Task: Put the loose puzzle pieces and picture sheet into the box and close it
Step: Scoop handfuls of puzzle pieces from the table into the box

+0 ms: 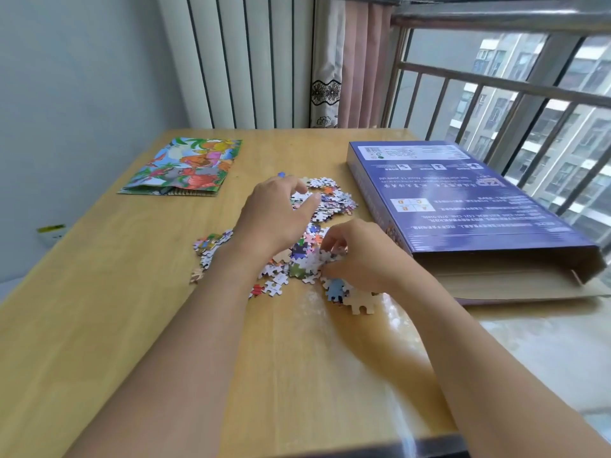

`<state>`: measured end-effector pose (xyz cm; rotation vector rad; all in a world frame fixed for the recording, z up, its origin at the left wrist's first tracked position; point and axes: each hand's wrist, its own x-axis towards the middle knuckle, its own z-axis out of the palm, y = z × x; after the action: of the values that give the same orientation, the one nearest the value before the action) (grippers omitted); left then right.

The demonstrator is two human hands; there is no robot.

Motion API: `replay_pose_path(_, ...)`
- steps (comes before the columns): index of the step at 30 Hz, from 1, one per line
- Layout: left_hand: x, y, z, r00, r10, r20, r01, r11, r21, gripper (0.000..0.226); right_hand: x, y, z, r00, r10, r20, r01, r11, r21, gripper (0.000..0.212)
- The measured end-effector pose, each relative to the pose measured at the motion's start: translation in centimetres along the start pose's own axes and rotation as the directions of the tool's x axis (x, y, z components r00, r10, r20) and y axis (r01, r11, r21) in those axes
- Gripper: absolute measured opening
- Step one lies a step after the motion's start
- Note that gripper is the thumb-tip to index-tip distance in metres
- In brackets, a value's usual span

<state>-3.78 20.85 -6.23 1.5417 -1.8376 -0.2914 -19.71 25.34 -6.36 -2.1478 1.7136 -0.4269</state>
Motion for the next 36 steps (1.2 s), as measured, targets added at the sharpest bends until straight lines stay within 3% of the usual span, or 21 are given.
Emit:
replay_pose_path(4,0.0,0.2,-0.1,0.999,0.022,-0.034,-0.023,0.999,-0.049,0.033,0.0,0.5,-0.1,0.998,0.005,-0.056,-0.001,0.997,0.076,0.016)
replay_pose_path(8,-0.1,0.4,0.0,0.997,0.019,-0.07,-0.026,0.994,-0.103,0.03,0.0,0.8,-0.5,0.99,0.047,-0.13,-0.006,0.953,0.303,0.007)
replay_pose_path(11,-0.1,0.7,0.0,0.996,-0.005,-0.084,-0.009,0.986,-0.164,0.027,-0.6,1.0,-0.9,0.978,0.12,-0.171,-0.001,0.82,0.572,0.007)
replay_pose_path(16,-0.8,2.3,0.5,0.998,-0.022,-0.064,0.002,0.952,-0.307,0.016,-3.2,1.9,-3.0,0.984,0.179,-0.022,-0.074,0.512,0.856,0.007)
replay_pose_path(21,-2.9,5.3,2.8,0.99,0.099,0.103,-0.048,0.909,-0.413,0.007,-6.7,4.7,-5.1,0.963,0.246,0.107,-0.192,0.357,0.914,0.009)
replay_pose_path(28,-4.6,6.6,5.8,0.932,0.328,0.154,-0.273,0.916,-0.294,0.029,-9.9,9.1,-6.6,0.89,0.436,0.135,-0.254,0.228,0.94,0.012)
replay_pose_path(32,-5.4,6.8,6.1,0.812,0.551,0.19,-0.493,0.823,-0.281,0.034,-9.9,10.9,-7.4,0.827,0.541,0.152,-0.284,0.17,0.944,0.01)
replay_pose_path(36,-5.9,6.9,6.8,0.721,0.623,0.305,-0.602,0.78,-0.17,0.04,-9.3,11.8,-7.9,0.771,0.621,0.143,-0.328,0.195,0.924,0.012)
